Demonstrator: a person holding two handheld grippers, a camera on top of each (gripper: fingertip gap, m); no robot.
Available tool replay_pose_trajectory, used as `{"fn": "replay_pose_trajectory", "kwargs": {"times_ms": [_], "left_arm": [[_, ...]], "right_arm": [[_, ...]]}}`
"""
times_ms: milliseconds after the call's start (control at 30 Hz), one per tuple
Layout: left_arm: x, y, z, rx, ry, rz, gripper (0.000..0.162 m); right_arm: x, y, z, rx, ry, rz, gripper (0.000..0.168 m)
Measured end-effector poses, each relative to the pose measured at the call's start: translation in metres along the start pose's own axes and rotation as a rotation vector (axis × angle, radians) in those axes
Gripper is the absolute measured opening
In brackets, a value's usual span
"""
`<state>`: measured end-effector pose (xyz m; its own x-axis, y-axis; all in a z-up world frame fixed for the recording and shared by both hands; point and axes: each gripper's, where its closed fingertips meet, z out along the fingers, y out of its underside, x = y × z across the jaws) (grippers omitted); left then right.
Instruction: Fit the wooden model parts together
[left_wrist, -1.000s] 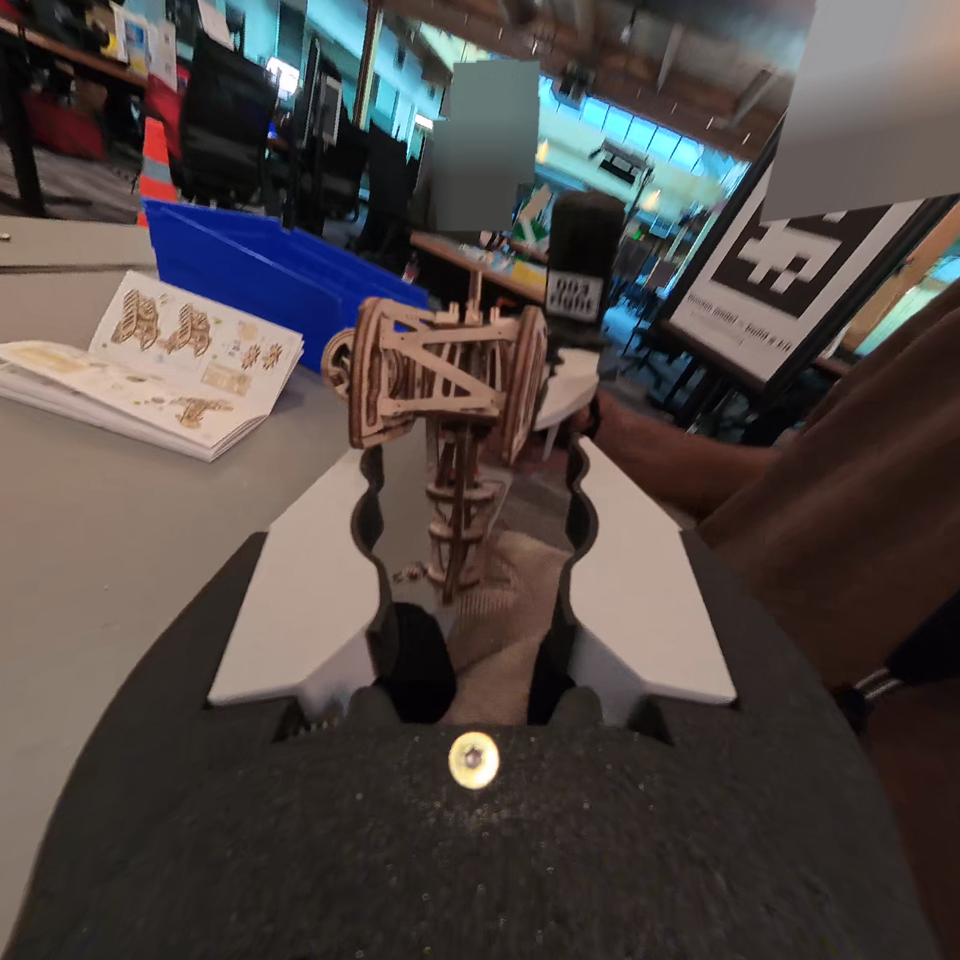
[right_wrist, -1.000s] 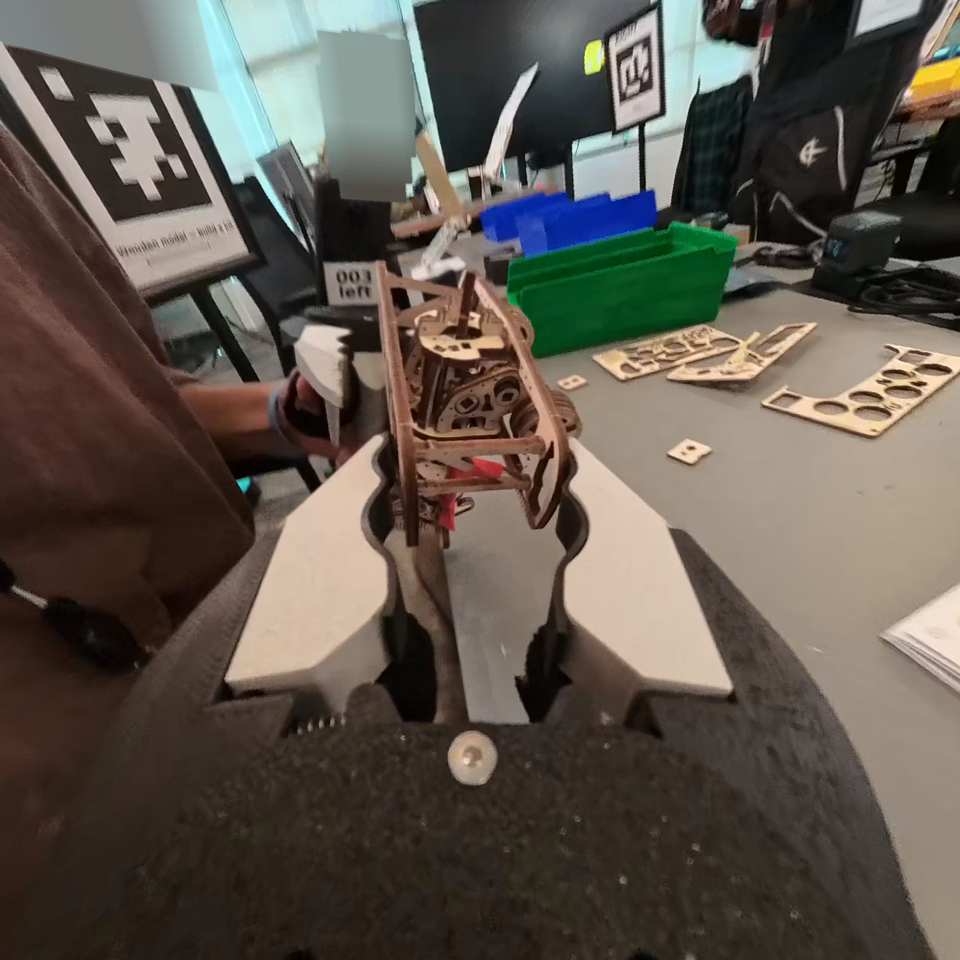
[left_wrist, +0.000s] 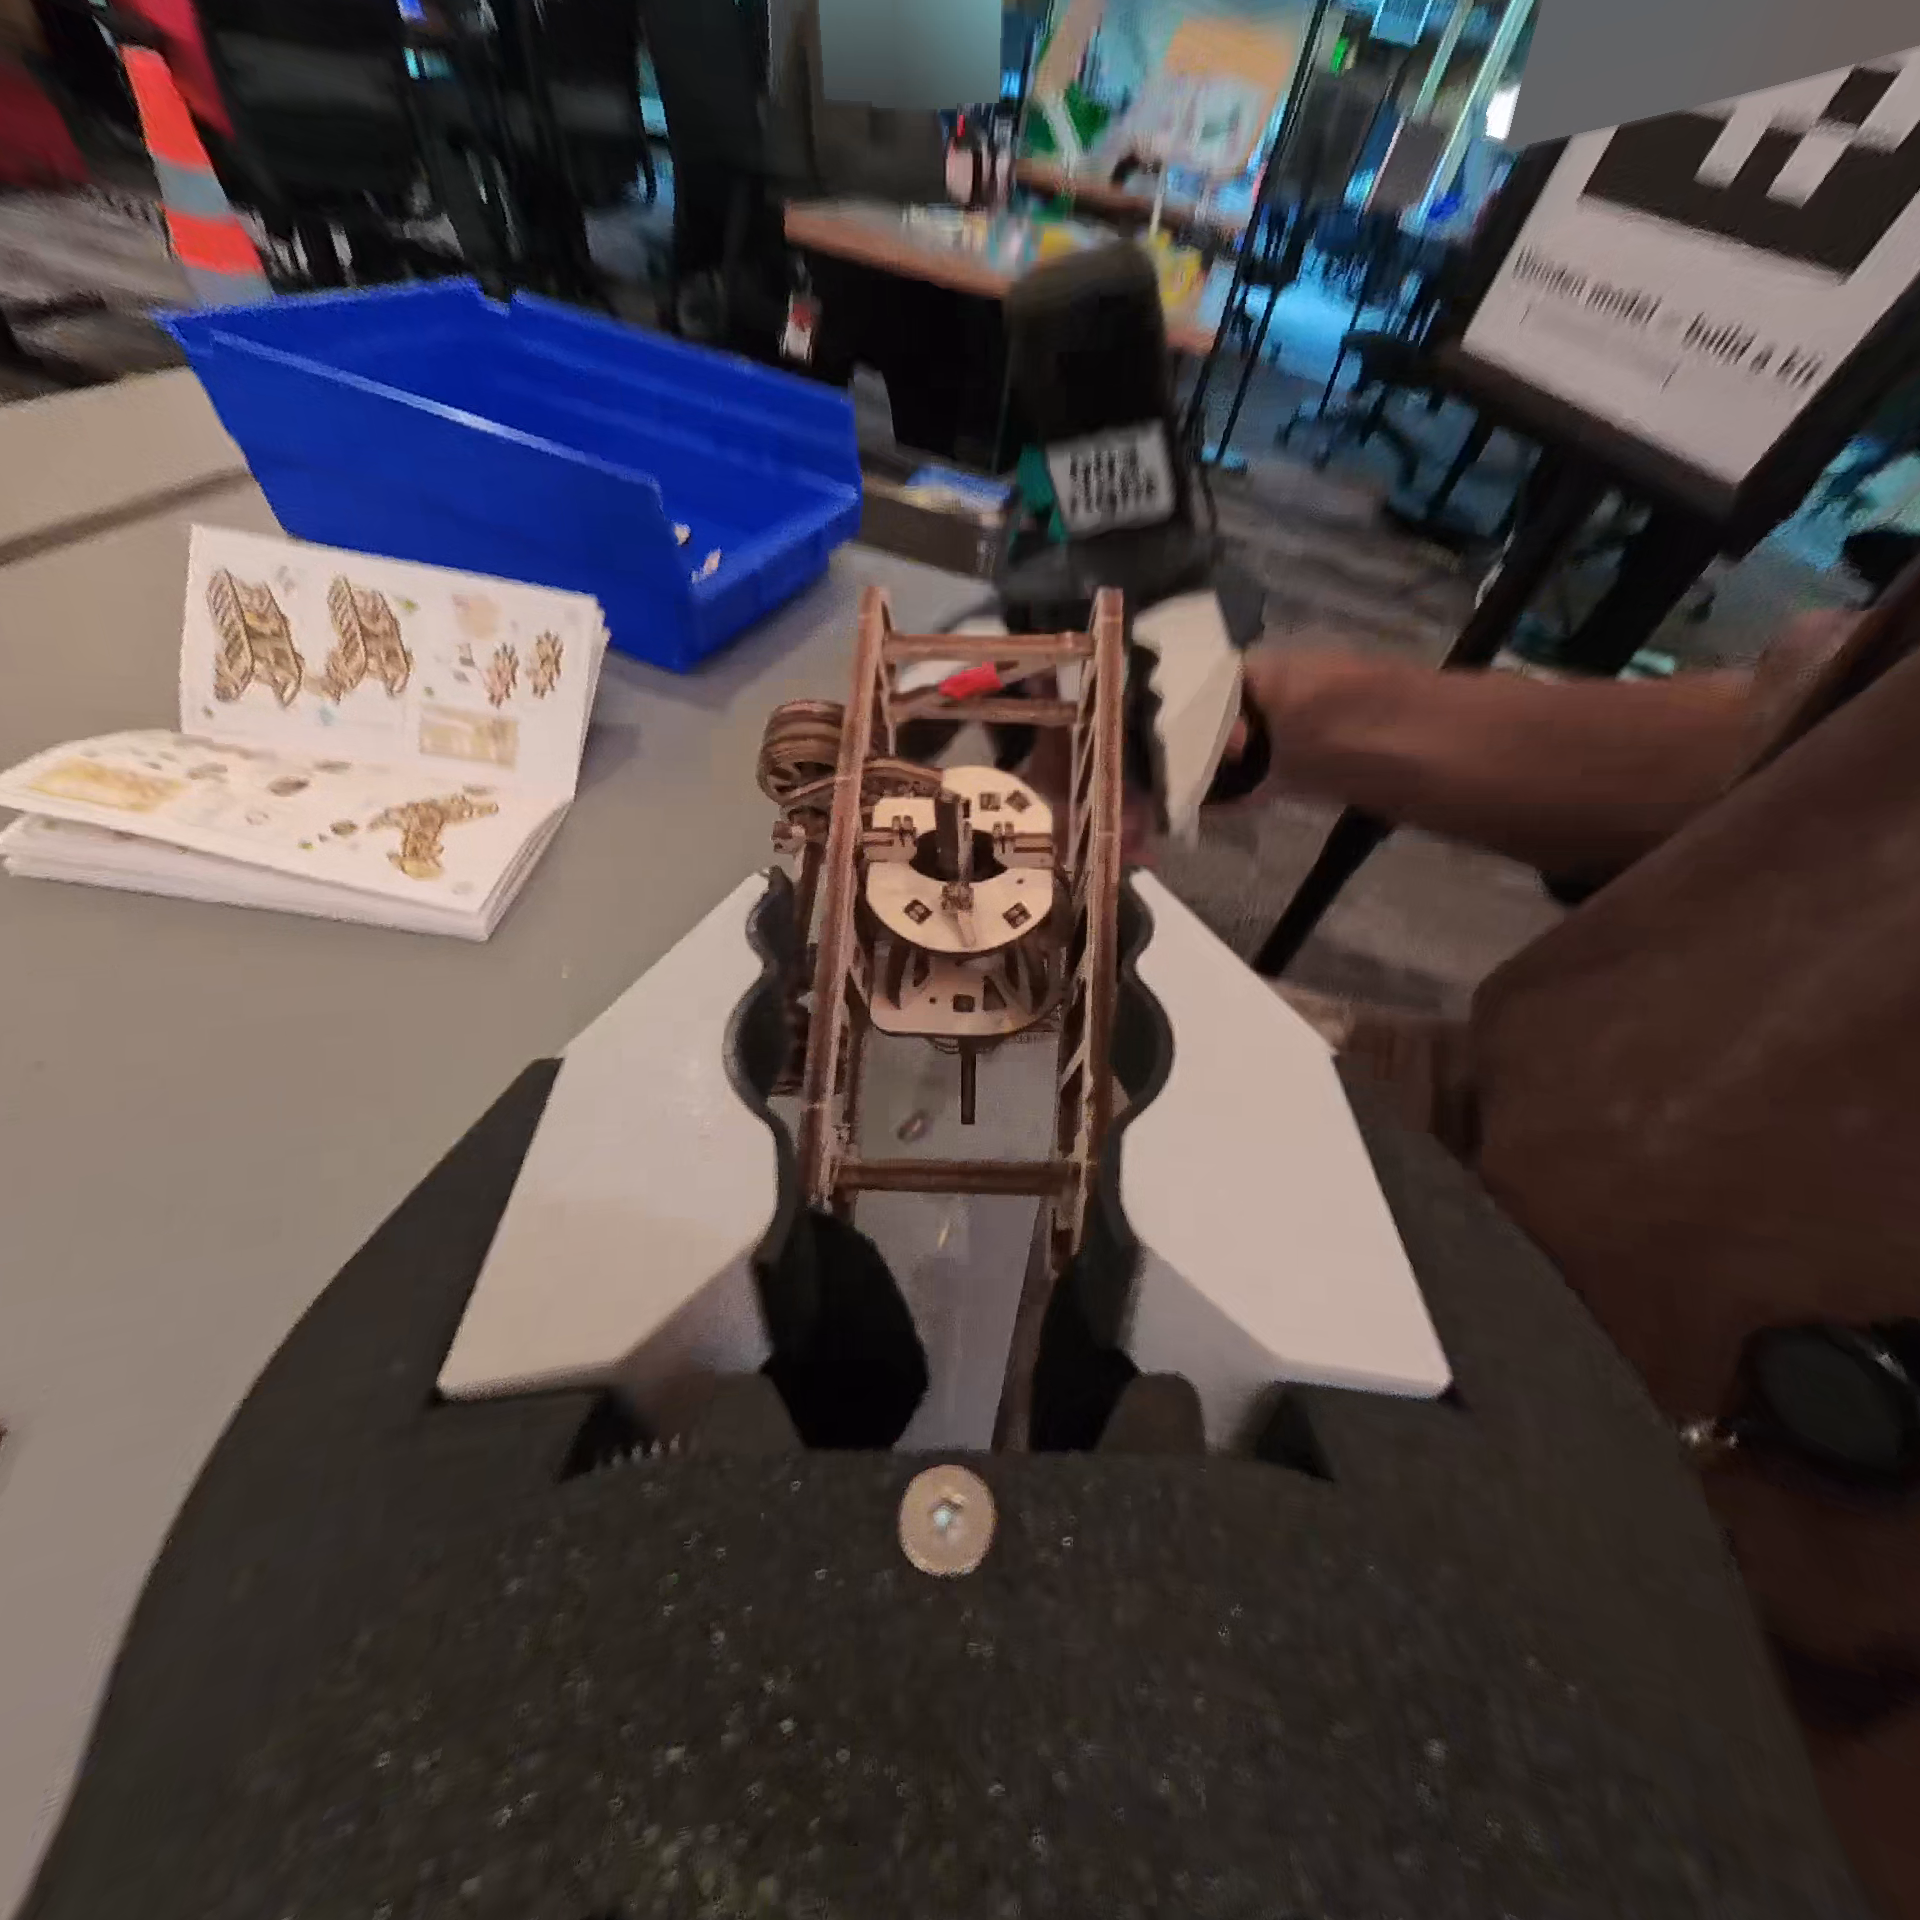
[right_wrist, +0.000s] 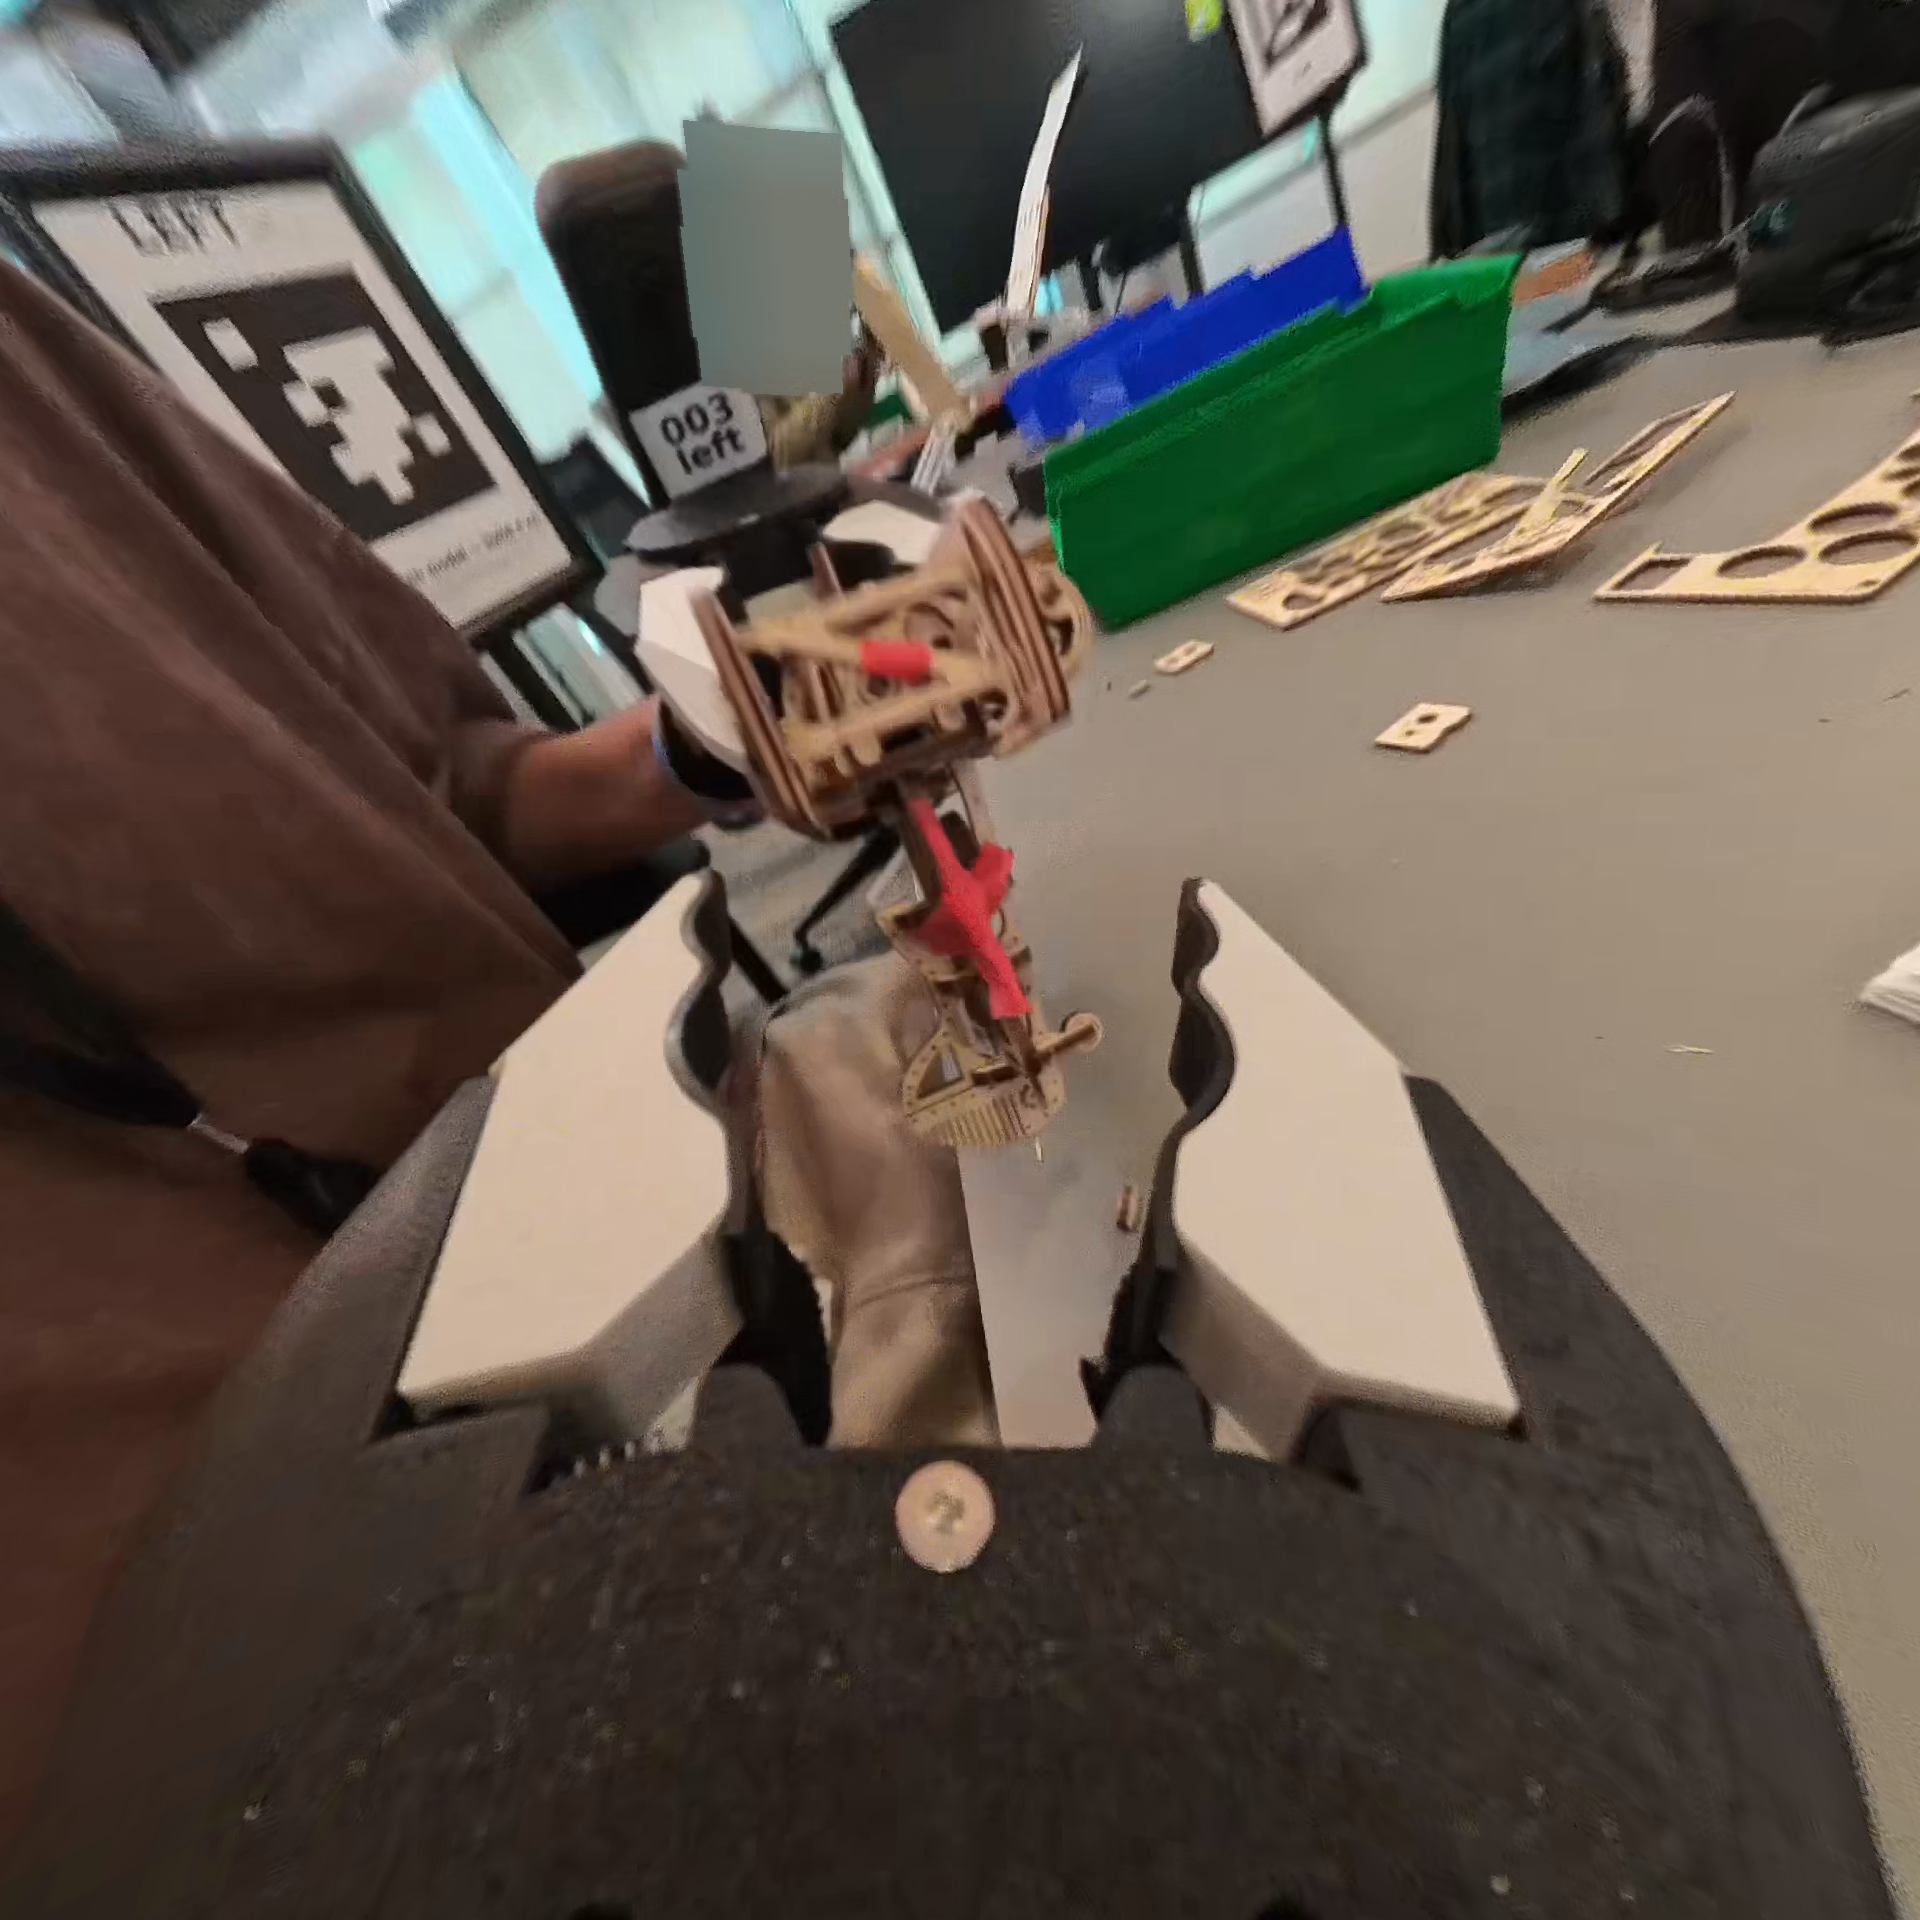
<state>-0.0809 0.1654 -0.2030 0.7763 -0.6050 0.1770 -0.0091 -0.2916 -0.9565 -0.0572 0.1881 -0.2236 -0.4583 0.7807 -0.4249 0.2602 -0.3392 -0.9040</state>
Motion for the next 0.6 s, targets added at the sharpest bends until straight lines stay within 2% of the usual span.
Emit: {"fn": "replay_pose_trajectory", "kwargs": {"times_ms": [100,167,267,467,600], "left_arm": [[0.007,-0.011,0.003,0.084,0.027,0.0,0.056],[0.011,-0.017,0.007,0.129,0.033,0.003,0.051],[0.017,-0.018,0.015,0.144,0.053,0.016,0.051],[0.02,-0.01,0.024,0.128,0.081,-0.007,0.051],[0.005,-0.01,0.016,0.133,0.052,-0.022,0.066]], "right_arm": [[-0.014,-0.01,0.012,0.151,-0.037,-0.064,0.082],[-0.021,-0.008,0.023,0.122,-0.056,-0.127,0.076],[-0.026,-0.019,0.024,0.174,-0.067,-0.162,0.056],[-0.023,-0.011,0.016,0.155,-0.069,-0.157,0.053],[0.001,-0.007,-0.012,0.066,0.04,-0.184,0.054]]}}
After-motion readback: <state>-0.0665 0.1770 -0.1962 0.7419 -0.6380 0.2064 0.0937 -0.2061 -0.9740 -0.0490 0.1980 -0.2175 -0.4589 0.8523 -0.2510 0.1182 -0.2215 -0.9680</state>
